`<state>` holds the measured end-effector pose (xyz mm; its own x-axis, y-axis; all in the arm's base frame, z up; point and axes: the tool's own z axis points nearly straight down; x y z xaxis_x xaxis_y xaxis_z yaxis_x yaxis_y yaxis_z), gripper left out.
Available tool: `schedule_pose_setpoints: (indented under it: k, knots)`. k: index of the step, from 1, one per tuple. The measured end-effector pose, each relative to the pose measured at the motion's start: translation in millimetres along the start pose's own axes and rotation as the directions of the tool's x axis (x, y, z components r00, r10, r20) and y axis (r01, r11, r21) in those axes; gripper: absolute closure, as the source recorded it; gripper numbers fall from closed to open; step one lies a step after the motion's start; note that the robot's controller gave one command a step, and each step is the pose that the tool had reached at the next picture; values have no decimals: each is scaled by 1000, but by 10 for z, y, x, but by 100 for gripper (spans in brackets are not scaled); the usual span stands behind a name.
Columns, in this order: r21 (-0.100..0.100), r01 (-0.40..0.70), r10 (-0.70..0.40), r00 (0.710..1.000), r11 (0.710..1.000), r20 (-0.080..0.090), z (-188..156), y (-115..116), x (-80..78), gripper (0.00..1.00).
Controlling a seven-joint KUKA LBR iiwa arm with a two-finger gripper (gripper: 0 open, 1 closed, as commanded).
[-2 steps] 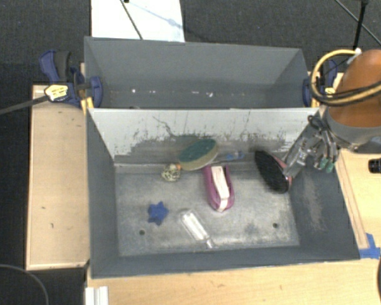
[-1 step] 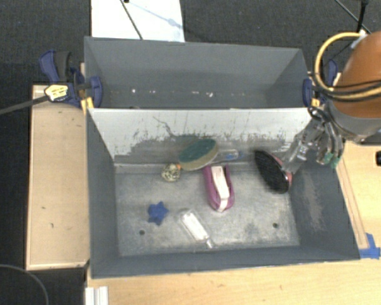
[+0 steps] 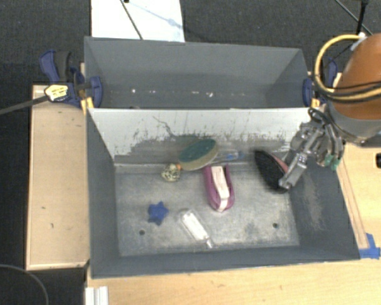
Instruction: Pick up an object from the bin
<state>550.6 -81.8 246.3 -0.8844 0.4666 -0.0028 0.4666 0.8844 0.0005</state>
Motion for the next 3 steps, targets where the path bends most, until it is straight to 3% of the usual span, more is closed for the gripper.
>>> schedule_pose_setpoints:
  k: [1, 2, 3]
  knots:
    - [1, -4, 4, 1000, 1000, -4, 1255, 87, -249, 0]
    - [-3, 105, -105, 994, 994, 9, -17, 275, -83, 0]
    - [4, 41, -41, 999, 999, -7, 810, -109, -228, 0]
